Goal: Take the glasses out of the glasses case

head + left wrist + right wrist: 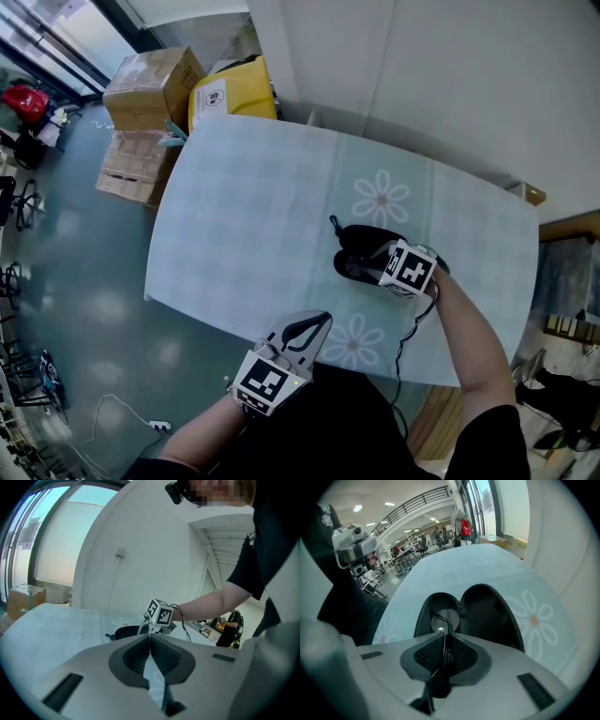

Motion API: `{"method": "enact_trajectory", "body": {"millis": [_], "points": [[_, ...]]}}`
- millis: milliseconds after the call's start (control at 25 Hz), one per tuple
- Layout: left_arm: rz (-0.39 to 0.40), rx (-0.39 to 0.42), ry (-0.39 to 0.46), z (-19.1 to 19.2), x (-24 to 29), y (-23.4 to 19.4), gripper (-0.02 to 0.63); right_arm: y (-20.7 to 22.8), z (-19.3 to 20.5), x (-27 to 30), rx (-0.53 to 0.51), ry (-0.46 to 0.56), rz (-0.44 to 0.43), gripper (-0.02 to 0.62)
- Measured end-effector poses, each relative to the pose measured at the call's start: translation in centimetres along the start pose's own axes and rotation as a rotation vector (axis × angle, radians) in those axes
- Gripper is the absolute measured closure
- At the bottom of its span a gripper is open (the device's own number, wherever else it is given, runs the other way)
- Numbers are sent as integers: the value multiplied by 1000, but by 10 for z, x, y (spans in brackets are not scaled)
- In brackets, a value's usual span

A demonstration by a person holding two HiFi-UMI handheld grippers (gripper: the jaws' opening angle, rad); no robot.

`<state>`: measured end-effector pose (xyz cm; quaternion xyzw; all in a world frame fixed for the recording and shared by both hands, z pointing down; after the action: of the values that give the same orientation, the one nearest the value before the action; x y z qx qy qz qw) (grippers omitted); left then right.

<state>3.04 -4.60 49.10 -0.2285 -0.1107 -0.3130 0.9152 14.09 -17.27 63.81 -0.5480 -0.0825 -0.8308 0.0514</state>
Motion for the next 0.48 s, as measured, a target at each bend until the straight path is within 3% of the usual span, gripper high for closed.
{"method": "enact_trajectory", "body": {"millis": [480], "points": [[10, 14, -10, 1, -3, 3, 575, 1, 2, 0, 23, 37, 47, 551]]}}
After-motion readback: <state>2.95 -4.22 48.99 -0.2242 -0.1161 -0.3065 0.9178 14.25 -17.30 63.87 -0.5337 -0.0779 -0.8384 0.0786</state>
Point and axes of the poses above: the fingertips, and each gripper's own axes: x forward along the fingers, y to its right, z out of its underside, the point moved 4 cm from there along -x, backward along the fingers, and after that the axes turned 10 degrees about z, right-handed, at the moved point
